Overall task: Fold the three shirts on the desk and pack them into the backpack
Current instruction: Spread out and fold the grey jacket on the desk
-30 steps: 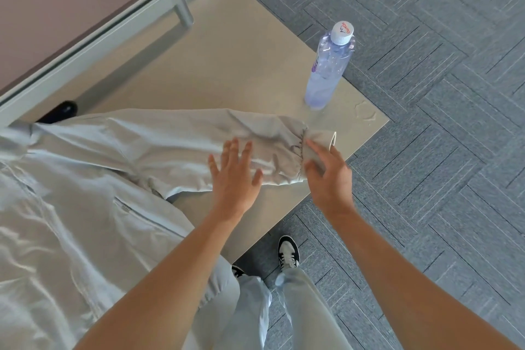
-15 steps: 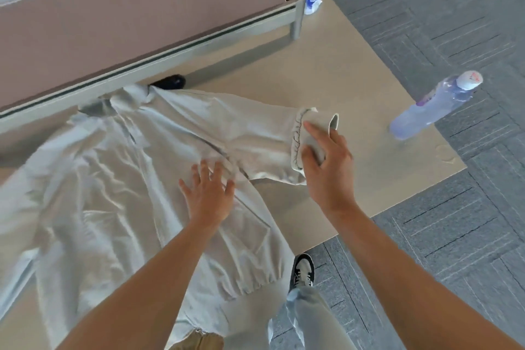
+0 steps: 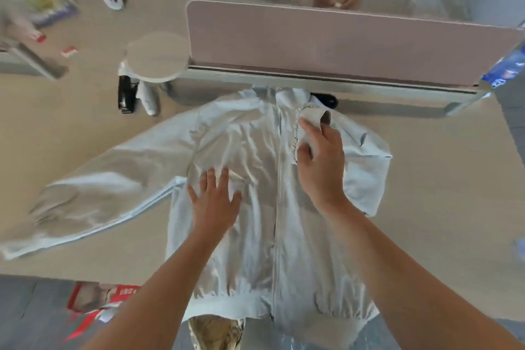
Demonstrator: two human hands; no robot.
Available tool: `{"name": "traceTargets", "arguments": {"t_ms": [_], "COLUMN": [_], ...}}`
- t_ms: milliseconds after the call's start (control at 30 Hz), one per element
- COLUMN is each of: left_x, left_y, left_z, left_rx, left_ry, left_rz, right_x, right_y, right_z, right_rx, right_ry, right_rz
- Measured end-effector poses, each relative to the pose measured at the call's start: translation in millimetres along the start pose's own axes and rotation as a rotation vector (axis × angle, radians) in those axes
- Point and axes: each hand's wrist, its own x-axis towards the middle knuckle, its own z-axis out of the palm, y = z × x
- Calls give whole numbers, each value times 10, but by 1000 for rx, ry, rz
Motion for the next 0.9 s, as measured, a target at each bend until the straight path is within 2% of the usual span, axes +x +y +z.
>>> {"name": "traceTargets", "arguments": {"t_ms": [167, 333, 400, 500, 600, 700, 900], "left_x": [-119, -247, -239, -147, 21, 220, 704], "left_y": [-714, -1192, -1211, -1014, -627, -160, 462], "left_z": [-281, -385, -359, -306, -223, -97, 337], "left_rx": [-35, -72, -89, -120, -146, -136, -26], "left_ry": [36, 91, 101, 93, 120, 148, 86], "left_rz": [-157, -255, -266, -241, -149, -49, 106], "right_x": [34, -184, -288, -369, -336, -235, -36], "right_y": [-609, -657, -561, -238, 264, 710, 1300], "right_z": [896, 1587, 1595, 1439, 1221, 1013, 1059], "right_rx": [-49, -26, 47, 59, -55, -157, -346], "right_ry": [-196, -632, -730, -647, -500, -430, -381], "right_rz": [-127, -250, -305, -223, -39, 74, -24]}}
